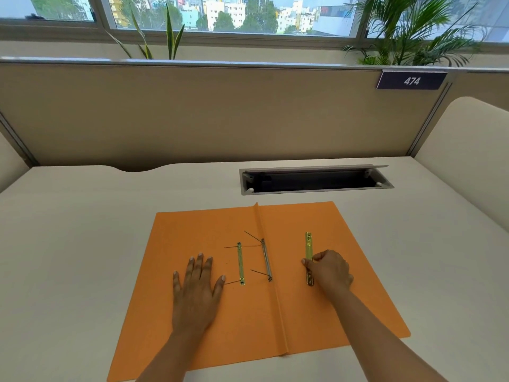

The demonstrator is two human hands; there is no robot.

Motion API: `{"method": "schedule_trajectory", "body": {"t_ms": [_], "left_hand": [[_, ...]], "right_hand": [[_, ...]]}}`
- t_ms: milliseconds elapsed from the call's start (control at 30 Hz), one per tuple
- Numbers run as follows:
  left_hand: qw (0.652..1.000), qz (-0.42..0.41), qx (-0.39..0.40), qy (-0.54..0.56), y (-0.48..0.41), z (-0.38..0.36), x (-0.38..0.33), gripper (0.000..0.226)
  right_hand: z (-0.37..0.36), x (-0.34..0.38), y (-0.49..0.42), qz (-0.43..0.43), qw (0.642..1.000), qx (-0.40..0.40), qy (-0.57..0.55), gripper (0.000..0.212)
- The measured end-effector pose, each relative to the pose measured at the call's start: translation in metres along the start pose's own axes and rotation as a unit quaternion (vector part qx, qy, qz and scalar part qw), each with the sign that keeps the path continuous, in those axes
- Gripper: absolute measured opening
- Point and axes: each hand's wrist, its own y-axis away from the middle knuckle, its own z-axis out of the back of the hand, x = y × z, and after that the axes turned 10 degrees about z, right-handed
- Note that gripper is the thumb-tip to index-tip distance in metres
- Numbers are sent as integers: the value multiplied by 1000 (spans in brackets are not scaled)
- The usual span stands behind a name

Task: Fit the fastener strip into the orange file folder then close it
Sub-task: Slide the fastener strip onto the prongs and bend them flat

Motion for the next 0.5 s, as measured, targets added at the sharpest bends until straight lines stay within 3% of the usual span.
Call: {"method": "schedule_trajectory", "body": {"t_ms": [233,500], "left_hand": [[1000,2,-3,15,0,-1,-1,62],[1000,1,-6,8,0,-2,0,62]], "right_hand": [[6,7,-6,-54,997,27,-53,18],[7,7,-5,-42,996,29,-79,22]]}}
